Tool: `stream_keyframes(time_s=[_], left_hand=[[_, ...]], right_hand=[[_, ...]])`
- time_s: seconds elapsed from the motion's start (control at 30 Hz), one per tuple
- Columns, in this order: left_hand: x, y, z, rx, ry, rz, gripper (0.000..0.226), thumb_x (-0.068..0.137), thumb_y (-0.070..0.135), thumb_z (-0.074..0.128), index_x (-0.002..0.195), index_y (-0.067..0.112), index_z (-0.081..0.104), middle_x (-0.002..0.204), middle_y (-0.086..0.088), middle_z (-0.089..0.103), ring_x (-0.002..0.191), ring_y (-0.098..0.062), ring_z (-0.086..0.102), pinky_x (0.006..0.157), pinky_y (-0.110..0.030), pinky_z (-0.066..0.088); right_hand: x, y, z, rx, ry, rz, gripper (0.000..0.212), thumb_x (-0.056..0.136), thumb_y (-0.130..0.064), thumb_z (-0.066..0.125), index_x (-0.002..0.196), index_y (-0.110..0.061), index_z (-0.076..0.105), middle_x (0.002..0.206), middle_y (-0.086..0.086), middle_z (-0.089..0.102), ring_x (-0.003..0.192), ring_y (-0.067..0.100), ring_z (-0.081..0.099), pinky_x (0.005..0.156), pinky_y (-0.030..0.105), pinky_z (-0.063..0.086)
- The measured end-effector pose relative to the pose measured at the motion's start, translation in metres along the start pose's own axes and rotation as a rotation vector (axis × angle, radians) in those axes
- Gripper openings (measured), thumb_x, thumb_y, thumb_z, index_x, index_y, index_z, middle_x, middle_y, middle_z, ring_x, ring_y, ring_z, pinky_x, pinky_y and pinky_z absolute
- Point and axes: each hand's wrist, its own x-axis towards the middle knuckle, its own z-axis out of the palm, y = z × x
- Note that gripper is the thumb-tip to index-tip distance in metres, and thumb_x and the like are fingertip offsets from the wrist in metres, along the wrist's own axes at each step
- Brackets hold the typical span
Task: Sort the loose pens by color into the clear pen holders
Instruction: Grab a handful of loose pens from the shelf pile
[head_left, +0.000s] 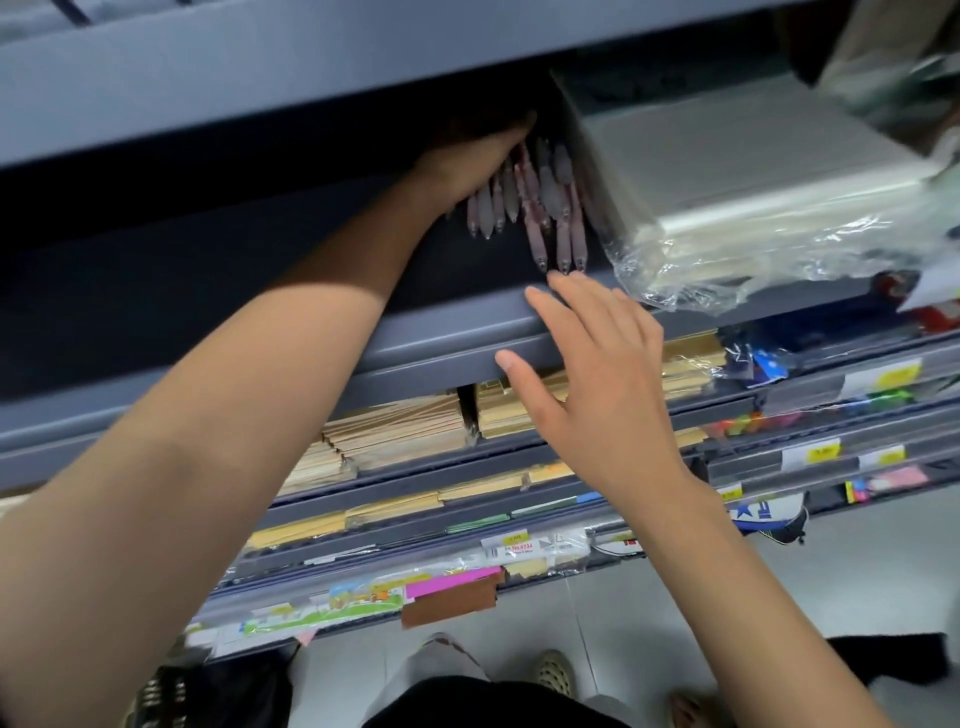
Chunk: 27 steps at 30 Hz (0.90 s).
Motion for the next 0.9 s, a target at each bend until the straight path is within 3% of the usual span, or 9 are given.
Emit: stream_keyframes(time_s=[0.13, 0.23, 0.33, 0.37, 0.47, 0.53, 0.63, 0.73, 0.9], left_hand=[[0.004, 0.0, 0.003, 0.092, -0.104, 0.042, 0.05, 0.097, 0.055, 0.049, 0.14, 0.031, 0.053, 0.139, 0.003, 0.056, 0.121, -0.013, 0.051, 0.092, -0.017, 0.029], [0.01, 0.003, 0.006, 0.081, -0.123, 0.097, 0.039, 0.096, 0.046, 0.047, 0.13, 0.032, 0.059, 0.133, 0.001, 0.058, 0.113, -0.012, 0.053, 0.094, -0.025, 0.037], [0.009, 0.004, 0.009, 0.03, -0.137, 0.136, 0.019, 0.098, 0.039, 0.046, 0.092, 0.036, 0.063, 0.108, 0.009, 0.065, 0.09, 0.002, 0.056, 0.093, -0.027, 0.044], [0.007, 0.005, 0.008, 0.0, -0.144, 0.135, 0.019, 0.098, 0.043, 0.046, 0.091, 0.039, 0.064, 0.103, 0.015, 0.064, 0.089, 0.006, 0.056, 0.089, -0.024, 0.043], [-0.001, 0.009, 0.005, 0.007, -0.222, 0.169, 0.037, 0.095, 0.058, 0.051, 0.125, 0.038, 0.061, 0.123, 0.017, 0.059, 0.109, 0.0, 0.055, 0.089, -0.015, 0.036], [-0.001, 0.011, 0.001, 0.05, -0.255, 0.201, 0.051, 0.093, 0.06, 0.053, 0.137, 0.034, 0.054, 0.131, 0.014, 0.054, 0.118, -0.004, 0.05, 0.093, -0.015, 0.035], [0.001, 0.017, -0.001, 0.079, -0.235, 0.151, 0.047, 0.085, 0.064, 0.056, 0.122, 0.037, 0.063, 0.125, 0.01, 0.062, 0.112, -0.011, 0.057, 0.098, -0.031, 0.041], [0.001, 0.021, 0.002, 0.097, -0.19, 0.109, 0.049, 0.079, 0.069, 0.053, 0.112, 0.036, 0.068, 0.113, 0.012, 0.067, 0.1, -0.009, 0.061, 0.087, -0.029, 0.042], [-0.002, 0.021, 0.003, 0.035, -0.239, 0.177, 0.055, 0.083, 0.07, 0.056, 0.129, 0.04, 0.06, 0.132, 0.014, 0.06, 0.115, -0.007, 0.056, 0.097, -0.029, 0.039]], right_hand=[[0.001, -0.003, -0.004, -0.038, -0.052, 0.027, 0.055, 0.098, -0.052, 0.044, 0.14, -0.017, 0.049, 0.148, 0.002, 0.046, 0.14, 0.018, 0.036, 0.113, 0.037, 0.021], [0.004, -0.003, -0.008, -0.028, -0.082, 0.036, 0.056, 0.097, -0.053, 0.045, 0.14, -0.018, 0.049, 0.148, -0.001, 0.046, 0.14, 0.017, 0.036, 0.11, 0.036, 0.023], [0.004, -0.003, -0.011, -0.017, -0.096, 0.035, 0.055, 0.096, -0.051, 0.047, 0.14, -0.018, 0.05, 0.147, -0.001, 0.047, 0.14, 0.016, 0.036, 0.109, 0.035, 0.024], [0.005, -0.003, -0.012, -0.012, -0.099, 0.04, 0.055, 0.096, -0.051, 0.048, 0.14, -0.018, 0.05, 0.147, -0.001, 0.047, 0.14, 0.016, 0.036, 0.109, 0.035, 0.023], [0.006, -0.004, -0.014, -0.005, -0.117, 0.054, 0.054, 0.096, -0.05, 0.05, 0.14, -0.018, 0.05, 0.148, -0.002, 0.047, 0.14, 0.015, 0.035, 0.11, 0.035, 0.022], [0.006, -0.005, -0.015, -0.01, -0.133, 0.055, 0.054, 0.096, -0.05, 0.05, 0.14, -0.018, 0.05, 0.148, -0.002, 0.046, 0.141, 0.015, 0.035, 0.11, 0.034, 0.021], [0.006, -0.004, -0.017, -0.004, -0.154, 0.056, 0.054, 0.096, -0.049, 0.05, 0.141, -0.019, 0.049, 0.149, -0.003, 0.045, 0.141, 0.014, 0.034, 0.112, 0.035, 0.021], [0.007, -0.003, -0.018, 0.001, -0.155, 0.056, 0.054, 0.096, -0.049, 0.051, 0.141, -0.02, 0.049, 0.149, -0.003, 0.045, 0.141, 0.014, 0.034, 0.111, 0.034, 0.02], [0.008, -0.003, -0.015, 0.013, -0.144, 0.079, 0.056, 0.095, -0.053, 0.051, 0.14, -0.02, 0.05, 0.148, -0.005, 0.046, 0.141, 0.012, 0.035, 0.111, 0.032, 0.02]])
